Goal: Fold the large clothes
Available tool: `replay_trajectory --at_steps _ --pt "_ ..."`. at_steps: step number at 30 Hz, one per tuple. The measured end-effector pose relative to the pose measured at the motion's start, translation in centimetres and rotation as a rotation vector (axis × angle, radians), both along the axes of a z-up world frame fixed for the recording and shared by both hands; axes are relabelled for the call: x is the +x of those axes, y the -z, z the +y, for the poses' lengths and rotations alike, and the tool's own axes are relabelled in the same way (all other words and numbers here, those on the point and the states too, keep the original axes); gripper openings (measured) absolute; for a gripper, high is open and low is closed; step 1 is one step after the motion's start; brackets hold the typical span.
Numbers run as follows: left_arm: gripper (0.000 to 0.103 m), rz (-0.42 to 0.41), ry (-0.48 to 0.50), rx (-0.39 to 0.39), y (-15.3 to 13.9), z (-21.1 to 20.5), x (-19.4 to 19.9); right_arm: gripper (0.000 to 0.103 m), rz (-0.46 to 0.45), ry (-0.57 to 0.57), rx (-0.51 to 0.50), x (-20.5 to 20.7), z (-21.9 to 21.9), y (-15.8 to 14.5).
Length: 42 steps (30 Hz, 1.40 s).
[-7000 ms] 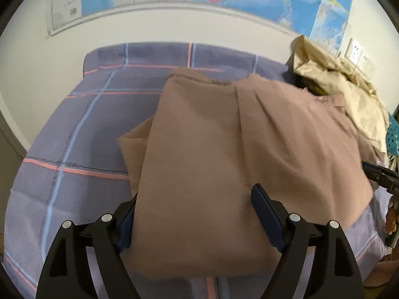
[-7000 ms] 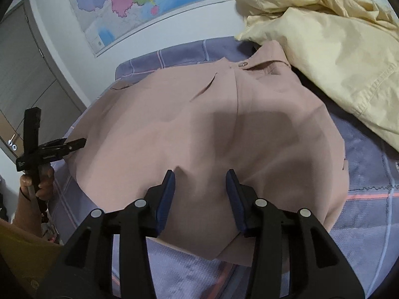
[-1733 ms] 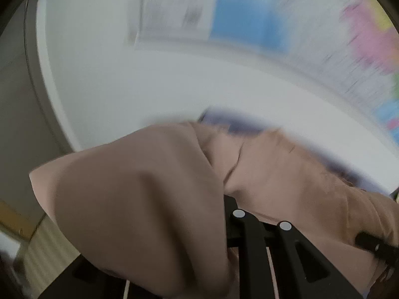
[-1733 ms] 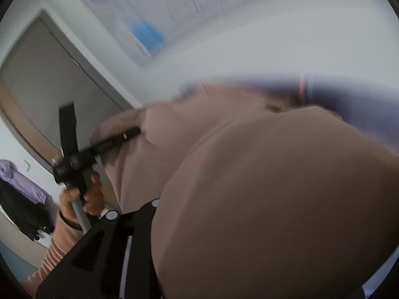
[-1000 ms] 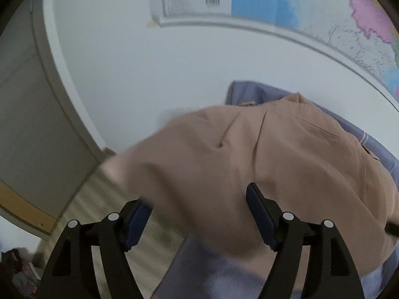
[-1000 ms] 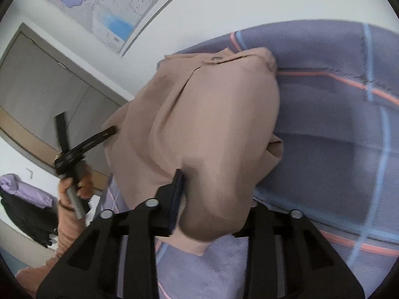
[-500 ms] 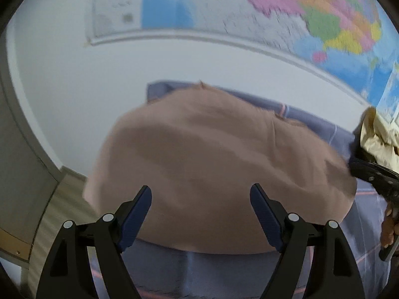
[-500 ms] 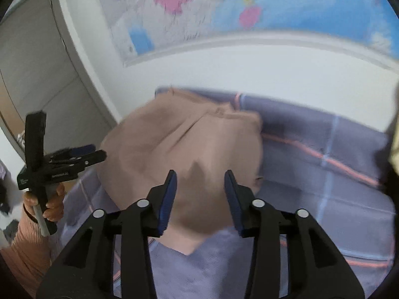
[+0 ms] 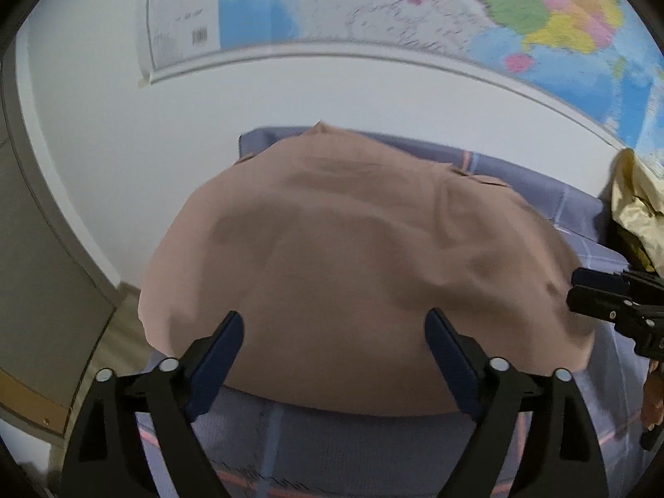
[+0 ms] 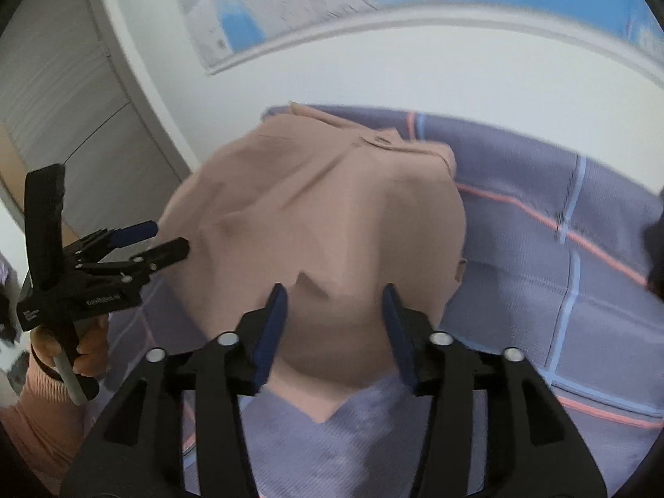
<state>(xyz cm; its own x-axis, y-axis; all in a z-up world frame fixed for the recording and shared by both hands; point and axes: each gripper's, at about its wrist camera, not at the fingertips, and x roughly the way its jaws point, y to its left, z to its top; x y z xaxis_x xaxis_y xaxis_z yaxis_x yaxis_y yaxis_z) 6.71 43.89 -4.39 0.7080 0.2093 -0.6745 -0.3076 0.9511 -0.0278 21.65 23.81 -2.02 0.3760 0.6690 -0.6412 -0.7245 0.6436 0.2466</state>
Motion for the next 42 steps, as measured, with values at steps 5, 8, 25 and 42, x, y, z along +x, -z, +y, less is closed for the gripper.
replay_trajectory --at_steps 5,8,25,42 --pt "0.093 -0.026 0.014 0.022 -0.5 -2.1 -0.7 0.050 -0.038 -0.054 -0.062 -1.6 0.9 0.6" --pt "0.095 -0.008 0.022 -0.001 0.0 -2.7 -0.5 0.050 -0.004 -0.055 -0.085 -1.4 1.1 1.9" --pt "0.096 -0.002 -0.073 -0.024 0.6 -4.5 -2.3 0.064 -0.025 -0.042 -0.014 -3.6 -1.5 0.1" --pt "0.096 -0.060 -0.077 0.000 -1.6 -9.0 -5.1 0.093 -0.105 0.002 0.034 -5.9 -4.3 -1.4"
